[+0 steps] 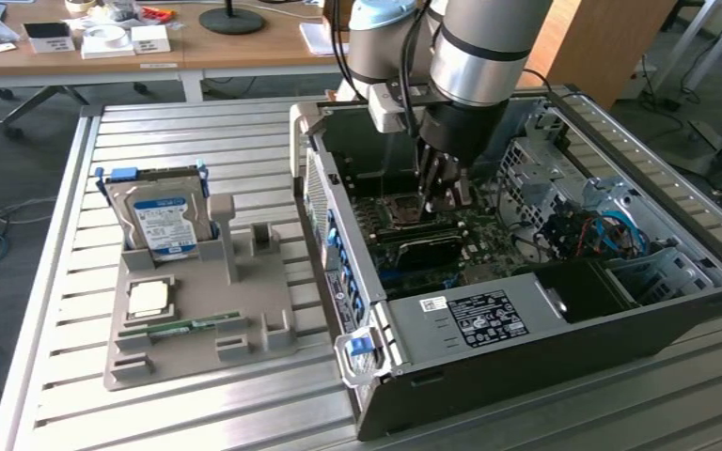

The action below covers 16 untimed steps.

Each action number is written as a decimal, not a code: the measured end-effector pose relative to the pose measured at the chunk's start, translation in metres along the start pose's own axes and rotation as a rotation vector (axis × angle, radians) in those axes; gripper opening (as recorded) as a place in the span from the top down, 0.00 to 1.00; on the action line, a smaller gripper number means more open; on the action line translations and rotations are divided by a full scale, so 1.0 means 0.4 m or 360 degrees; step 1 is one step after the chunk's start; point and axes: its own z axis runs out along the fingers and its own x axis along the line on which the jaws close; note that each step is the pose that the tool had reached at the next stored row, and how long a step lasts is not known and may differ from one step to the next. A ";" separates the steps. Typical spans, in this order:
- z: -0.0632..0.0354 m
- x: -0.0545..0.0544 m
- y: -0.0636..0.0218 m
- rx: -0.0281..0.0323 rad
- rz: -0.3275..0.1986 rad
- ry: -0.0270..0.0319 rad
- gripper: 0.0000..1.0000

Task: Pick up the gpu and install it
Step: 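Press down on the gpu until it lock into place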

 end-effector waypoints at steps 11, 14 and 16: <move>0.001 0.000 0.000 0.00000 0.0000 -0.00001 0.89; 0.013 0.001 0.000 0.00000 0.0000 0.00000 0.89; 0.017 0.001 0.000 0.00000 0.0000 0.00002 0.89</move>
